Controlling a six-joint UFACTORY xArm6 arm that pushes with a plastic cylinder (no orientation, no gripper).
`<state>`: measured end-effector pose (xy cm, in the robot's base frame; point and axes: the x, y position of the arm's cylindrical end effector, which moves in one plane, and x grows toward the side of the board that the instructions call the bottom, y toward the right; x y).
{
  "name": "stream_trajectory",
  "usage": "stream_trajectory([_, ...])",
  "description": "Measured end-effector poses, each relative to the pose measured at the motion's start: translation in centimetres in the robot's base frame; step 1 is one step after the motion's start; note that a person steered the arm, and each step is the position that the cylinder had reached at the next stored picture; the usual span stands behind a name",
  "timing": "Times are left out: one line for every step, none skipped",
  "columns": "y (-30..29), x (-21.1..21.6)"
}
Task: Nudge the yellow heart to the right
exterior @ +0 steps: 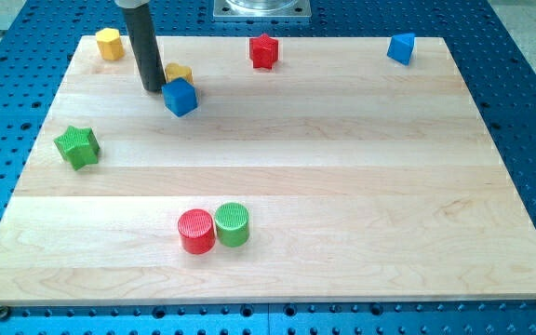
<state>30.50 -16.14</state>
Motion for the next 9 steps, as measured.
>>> stream_trajectory([0.0,0.0])
stream_trajectory([-0.2,0.0])
stream_trajectory([-0.2,0.0])
stream_trajectory([-0.2,0.0])
stream_trajectory([-0.2,0.0])
stream_trajectory([-1.1,0.1])
stream_trajectory([-1.1,0.0])
stream_trajectory([-1.1,3.5])
stream_trajectory([-1.4,4.8])
